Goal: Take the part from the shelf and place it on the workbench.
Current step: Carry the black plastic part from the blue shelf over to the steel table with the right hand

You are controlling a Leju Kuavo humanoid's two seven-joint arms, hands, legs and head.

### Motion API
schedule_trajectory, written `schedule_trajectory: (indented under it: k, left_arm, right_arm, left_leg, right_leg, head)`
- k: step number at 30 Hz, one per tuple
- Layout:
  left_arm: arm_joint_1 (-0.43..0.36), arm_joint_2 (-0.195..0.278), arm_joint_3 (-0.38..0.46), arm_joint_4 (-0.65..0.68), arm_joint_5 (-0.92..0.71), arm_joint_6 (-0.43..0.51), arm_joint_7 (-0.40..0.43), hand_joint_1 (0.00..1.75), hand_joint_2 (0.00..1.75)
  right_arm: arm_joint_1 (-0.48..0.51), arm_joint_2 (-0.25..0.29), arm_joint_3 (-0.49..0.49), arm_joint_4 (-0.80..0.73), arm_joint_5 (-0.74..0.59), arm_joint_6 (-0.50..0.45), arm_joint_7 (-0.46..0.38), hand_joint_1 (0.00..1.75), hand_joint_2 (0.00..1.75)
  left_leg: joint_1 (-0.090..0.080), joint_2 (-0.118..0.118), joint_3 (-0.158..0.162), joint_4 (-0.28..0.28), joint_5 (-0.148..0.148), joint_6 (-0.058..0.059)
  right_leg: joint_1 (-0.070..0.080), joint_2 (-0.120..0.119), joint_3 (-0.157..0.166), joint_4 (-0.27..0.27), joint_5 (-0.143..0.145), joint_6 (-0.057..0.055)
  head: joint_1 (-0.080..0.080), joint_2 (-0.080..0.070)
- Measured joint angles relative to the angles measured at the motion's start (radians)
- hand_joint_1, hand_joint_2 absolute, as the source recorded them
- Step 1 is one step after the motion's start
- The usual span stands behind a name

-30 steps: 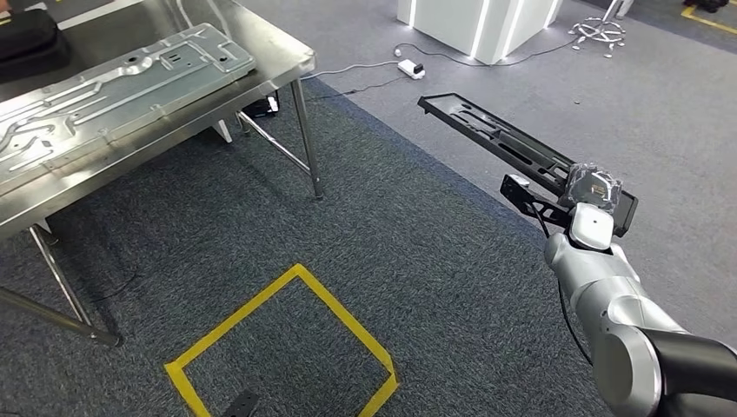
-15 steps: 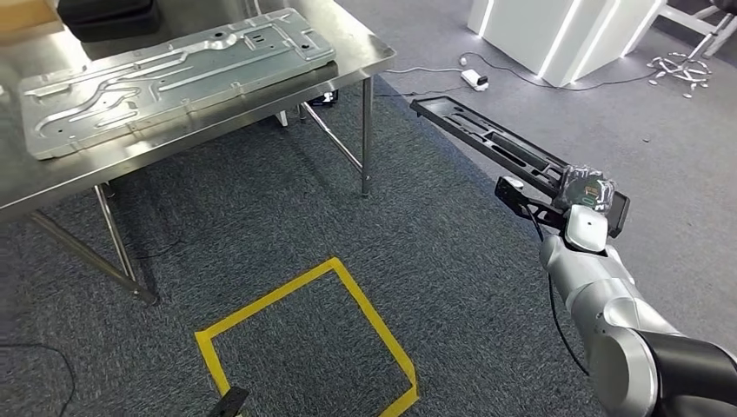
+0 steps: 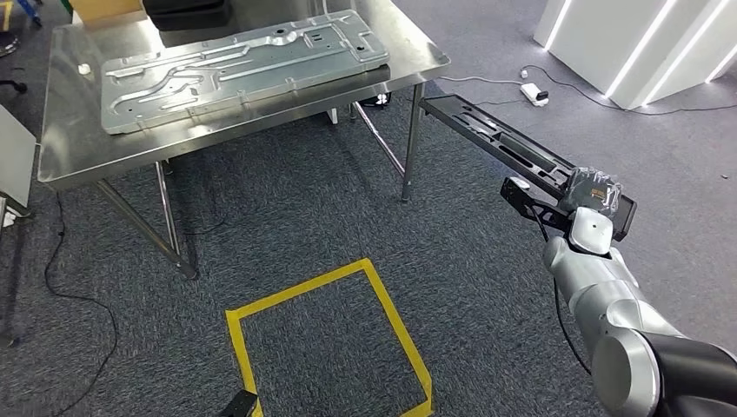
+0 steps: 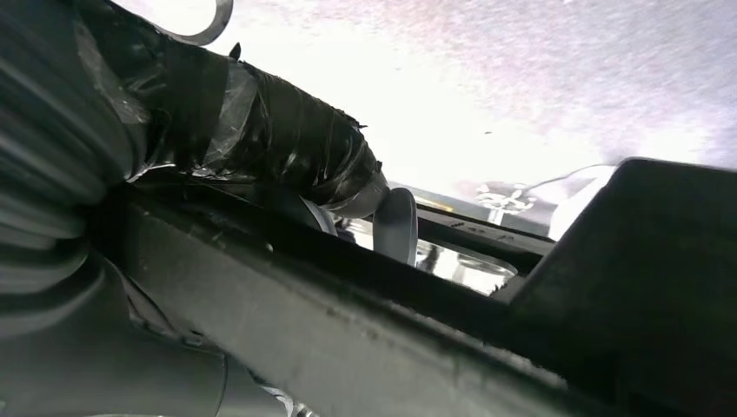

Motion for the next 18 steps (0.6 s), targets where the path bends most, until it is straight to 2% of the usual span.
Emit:
schedule_trajectory:
  k: [1, 2, 4, 5, 6, 8, 9, 11, 13, 14, 15, 16, 17, 18]
  left_arm:
    - [0.001, 0.000, 0.000, 0.000, 0.000, 0.000, 0.000, 0.00, 1.75]
    - [0.002, 0.001, 0.000, 0.000, 0.000, 0.001, -0.001, 0.00, 1.75]
    - [0.000, 0.003, 0.000, 0.000, 0.001, 0.002, -0.001, 0.00, 1.75]
    - [-0.001, 0.004, 0.001, 0.000, 0.001, 0.002, -0.001, 0.00, 1.75]
    - [-0.002, 0.004, 0.001, 0.000, 0.001, 0.002, -0.001, 0.00, 1.75]
    - [-0.002, 0.004, 0.002, 0.000, 0.001, 0.002, -0.001, 0.00, 1.75]
    - [-0.002, 0.004, 0.002, 0.000, 0.001, 0.002, -0.002, 0.00, 1.75]
    - [-0.002, 0.005, 0.003, 0.000, 0.001, 0.002, -0.002, 0.00, 1.75]
    - [-0.004, 0.005, 0.003, 0.000, 0.001, 0.002, -0.002, 0.00, 1.75]
    - [-0.004, 0.005, 0.003, 0.000, 0.001, 0.002, -0.002, 0.00, 1.75]
    - [-0.003, 0.005, 0.003, 0.000, 0.001, 0.002, -0.003, 0.00, 1.75]
    - [-0.003, 0.005, 0.003, 0.000, 0.001, 0.002, -0.003, 0.00, 1.75]
    - [-0.002, 0.005, 0.003, 0.000, 0.001, 0.002, -0.003, 0.00, 1.75]
    - [-0.003, 0.005, 0.003, 0.000, 0.001, 0.002, -0.003, 0.00, 1.75]
  right_arm:
    - [0.001, 0.000, -0.002, 0.000, 0.000, 0.000, -0.001, 1.75, 1.75]
    - [0.002, 0.000, -0.003, 0.000, 0.000, 0.000, -0.001, 1.75, 1.75]
    - [0.002, 0.000, -0.006, 0.000, 0.000, 0.000, -0.002, 1.75, 1.75]
    - [0.002, -0.001, -0.007, 0.000, 0.000, 0.000, -0.002, 1.75, 1.75]
    - [0.001, -0.001, -0.009, 0.000, 0.000, 0.000, -0.002, 1.75, 1.75]
    - [0.001, 0.000, -0.011, 0.000, 0.000, -0.001, -0.003, 1.75, 1.75]
    - [0.000, 0.001, -0.012, 0.000, 0.000, -0.001, -0.003, 1.75, 1.75]
    - [0.001, 0.001, -0.014, -0.001, 0.000, -0.001, -0.004, 1.75, 1.75]
    - [0.002, -0.002, -0.018, 0.000, 0.000, -0.001, -0.004, 1.75, 1.75]
    - [0.005, -0.003, -0.021, 0.001, 0.000, -0.002, -0.005, 1.75, 1.75]
    - [0.008, -0.003, -0.023, 0.001, 0.000, -0.002, -0.005, 1.75, 1.75]
    - [0.010, -0.003, -0.026, 0.002, 0.000, -0.002, -0.005, 1.75, 1.75]
    - [0.013, -0.003, -0.027, 0.002, 0.000, -0.002, -0.005, 1.75, 1.75]
    - [0.014, -0.003, -0.029, 0.002, 0.000, -0.002, -0.005, 1.75, 1.75]
  left_leg:
    - [0.004, 0.004, 0.003, -0.007, 0.014, -0.005]
    - [0.008, 0.011, 0.026, -0.051, 0.043, -0.009]
    - [0.007, 0.043, 0.096, -0.184, 0.098, -0.012]
    - [0.004, 0.055, 0.120, -0.230, 0.110, -0.008]
    - [0.001, 0.061, 0.131, -0.253, 0.112, -0.002]
    - [-0.002, 0.042, 0.131, -0.256, 0.109, 0.012]
    - [-0.001, 0.032, 0.132, -0.258, 0.110, 0.018]
    - [0.002, 0.012, 0.136, -0.263, 0.113, 0.032]
    - [0.003, -0.006, 0.137, -0.265, 0.115, 0.041]
    - [0.002, -0.017, 0.137, -0.264, 0.114, 0.043]
    - [0.000, -0.028, 0.137, -0.264, 0.114, 0.044]
    - [-0.001, -0.041, 0.137, -0.262, 0.114, 0.044]
    - [-0.002, -0.052, 0.138, -0.261, 0.113, 0.044]
    - [-0.002, -0.064, 0.138, -0.259, 0.113, 0.043]
  right_leg:
    - [-0.002, -0.011, 0.000, 0.002, -0.002, 0.002]
    - [-0.004, -0.020, 0.001, 0.005, -0.005, 0.006]
    - [-0.005, -0.036, 0.001, 0.016, -0.015, 0.018]
    - [-0.003, -0.043, 0.001, 0.021, -0.020, 0.025]
    - [0.000, -0.051, 0.001, 0.025, -0.024, 0.031]
    - [0.002, -0.069, 0.007, 0.025, -0.029, 0.042]
    - [-0.001, -0.069, 0.010, 0.027, -0.034, 0.048]
    - [-0.006, -0.035, -0.009, 0.074, -0.069, 0.055]
    - [-0.007, 0.012, -0.069, 0.195, -0.127, 0.056]
    - [-0.006, 0.023, -0.103, 0.259, -0.149, 0.055]
    - [-0.004, 0.029, -0.129, 0.300, -0.155, 0.054]
    - [-0.003, 0.032, -0.138, 0.304, -0.141, 0.051]
    - [-0.002, 0.036, -0.127, 0.268, -0.109, 0.047]
    - [-0.002, 0.046, -0.101, 0.202, -0.068, 0.042]
  head:
    - [0.000, 0.000]
    - [0.000, 0.000]
    - [-0.001, 0.000]
    - [0.001, 0.000]
    - [0.002, 0.000]
    - [0.006, 0.000]
    - [0.006, 0.000]
    - [0.006, 0.000]
    - [0.007, 0.000]
    - [0.007, 0.000]
    - [0.007, 0.000]
    - [0.007, 0.000]
    - [0.007, 0.000]
    - [0.007, 0.000]
